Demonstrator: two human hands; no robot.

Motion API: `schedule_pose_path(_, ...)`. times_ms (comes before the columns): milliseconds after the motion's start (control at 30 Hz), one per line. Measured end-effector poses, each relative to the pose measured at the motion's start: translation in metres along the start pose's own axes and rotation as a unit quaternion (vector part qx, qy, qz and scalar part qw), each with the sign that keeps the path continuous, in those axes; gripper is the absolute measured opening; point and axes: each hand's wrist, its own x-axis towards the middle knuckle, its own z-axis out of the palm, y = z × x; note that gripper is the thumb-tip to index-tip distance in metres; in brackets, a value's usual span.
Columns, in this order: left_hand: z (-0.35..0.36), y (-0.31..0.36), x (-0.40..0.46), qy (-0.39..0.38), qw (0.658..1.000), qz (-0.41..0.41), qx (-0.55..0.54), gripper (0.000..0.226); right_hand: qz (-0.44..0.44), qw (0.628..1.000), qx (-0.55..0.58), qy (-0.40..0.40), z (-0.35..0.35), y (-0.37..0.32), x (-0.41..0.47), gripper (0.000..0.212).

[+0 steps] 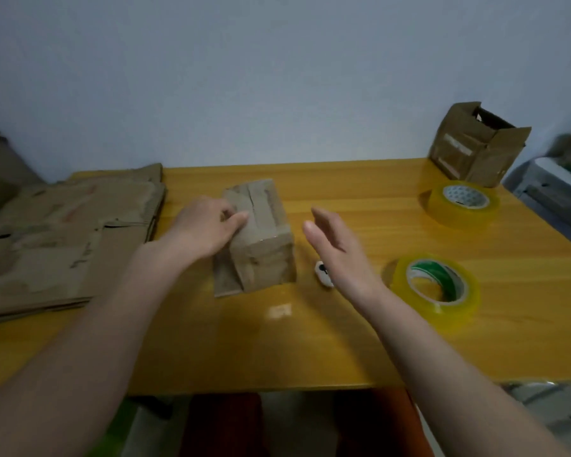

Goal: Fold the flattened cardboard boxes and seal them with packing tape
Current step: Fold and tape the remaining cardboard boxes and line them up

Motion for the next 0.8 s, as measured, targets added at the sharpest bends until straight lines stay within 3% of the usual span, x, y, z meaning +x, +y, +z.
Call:
schedule_pose_path(167,0.016,-0.018,-0.012,0.024,0.993,0.049,-0.103,0.031,0.042,0.985,0.163,-0.034,0.032,-0.034,0.06,0.056)
schedule_pose_path(300,0.037,-0.028,-0.018,0.03,0.976,0.071,-0.205,0.046,0.039,0.977,0.16,-0.135,0.041,-0.021,0.078,0.072)
schedule_pose_path(433,0.059,-0.032,-0.017,0.015,0.94,0.072,-0.334,0.049,0.011,0.982,0.173,-0.076,0.055,-0.003,0.071,0.075)
schedule_pose_path(533,0.081,-0.027,-0.016,0.03,0.867,0.052,-0.495,0.046,0.014,0.98,0.199,-0.002,0.071,0.001,0.063,0.074)
schedule_pose_path(633,0.088,-0.014,-0.018,0.069,0.788,0.03,-0.61,0.063,0.007,0.976,0.216,0.027,0.081,0.007,0.064,0.074)
schedule_pose_path(733,0.098,-0.009,-0.019,0.1,0.77,0.04,-0.629,0.067,-0.038,0.983,0.175,0.033,0.082,0.017,0.066,0.084)
schedule_pose_path(800,0.106,-0.011,-0.019,0.133,0.79,0.062,-0.596,0.054,-0.076,0.989,0.128,0.023,0.081,0.024,0.066,0.091)
